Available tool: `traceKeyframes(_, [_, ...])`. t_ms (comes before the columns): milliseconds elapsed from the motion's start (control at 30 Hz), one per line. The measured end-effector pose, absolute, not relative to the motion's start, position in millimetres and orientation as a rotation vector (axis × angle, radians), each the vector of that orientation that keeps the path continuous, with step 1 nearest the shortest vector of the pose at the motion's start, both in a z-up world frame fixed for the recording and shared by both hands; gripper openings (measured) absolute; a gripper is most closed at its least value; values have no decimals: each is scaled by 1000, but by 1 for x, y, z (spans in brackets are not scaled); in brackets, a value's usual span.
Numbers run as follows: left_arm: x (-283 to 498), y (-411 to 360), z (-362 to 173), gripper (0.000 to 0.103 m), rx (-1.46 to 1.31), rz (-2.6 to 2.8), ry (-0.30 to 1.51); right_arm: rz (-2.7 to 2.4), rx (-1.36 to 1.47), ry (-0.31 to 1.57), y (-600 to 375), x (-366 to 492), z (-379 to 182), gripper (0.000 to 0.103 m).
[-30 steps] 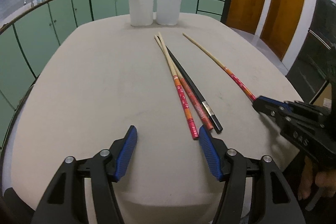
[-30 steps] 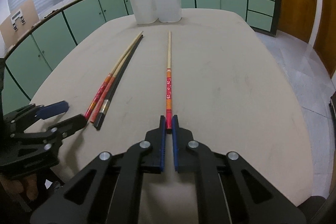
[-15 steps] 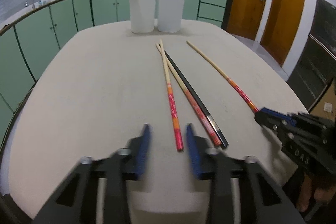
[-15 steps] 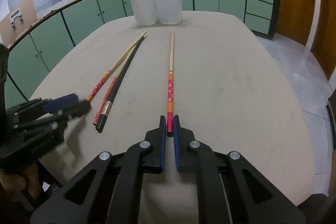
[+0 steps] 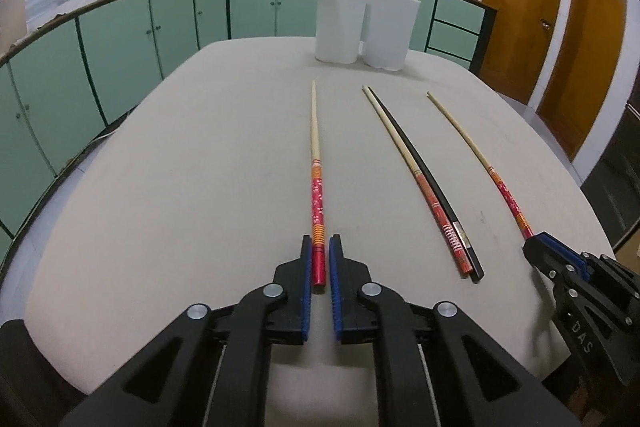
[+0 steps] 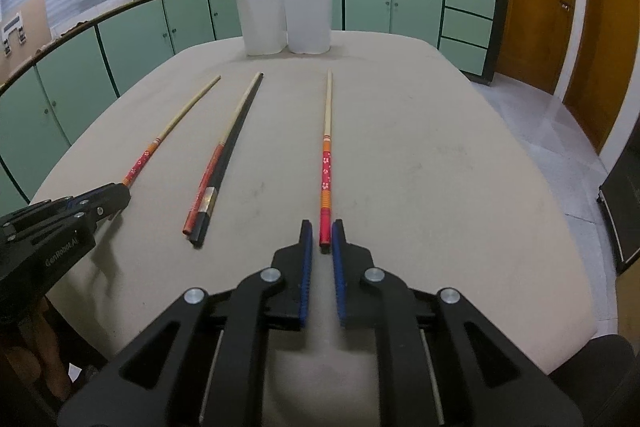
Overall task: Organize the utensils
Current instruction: 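Lift both chopsticks and carry them over the white holder with both tools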
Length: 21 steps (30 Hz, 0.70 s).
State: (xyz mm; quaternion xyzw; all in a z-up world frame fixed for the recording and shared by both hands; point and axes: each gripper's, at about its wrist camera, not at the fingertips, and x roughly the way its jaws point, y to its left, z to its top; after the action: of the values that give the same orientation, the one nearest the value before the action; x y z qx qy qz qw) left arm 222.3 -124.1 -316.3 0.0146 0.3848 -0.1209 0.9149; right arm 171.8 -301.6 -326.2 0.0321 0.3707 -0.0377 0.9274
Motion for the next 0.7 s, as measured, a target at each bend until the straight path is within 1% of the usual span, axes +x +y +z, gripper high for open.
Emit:
traceKeyframes(67, [224, -124, -316, 10, 30, -264, 788, -74, 63, 760, -301, 173, -327, 10])
traceKeyframes(133, [226, -124, -315, 9, 29, -280, 790, -67, 61, 770, -301, 173, -325, 5])
traceKeyframes(167, [227, -124, -314, 7, 22, -283, 797, -61, 68, 778, -302, 173, -323, 5])
traceKeyframes(300, [224, -120, -299, 6, 9, -302, 811, -56, 108, 785, -308, 165, -307, 5])
traceKeyframes(500, [218, -108, -254, 6, -24, -309, 774, -39, 96, 766, -305, 153, -259, 5])
traceKeyframes(700, [222, -101, -203, 6, -19, -326, 709, -4, 44, 752, -306, 163, -201, 5])
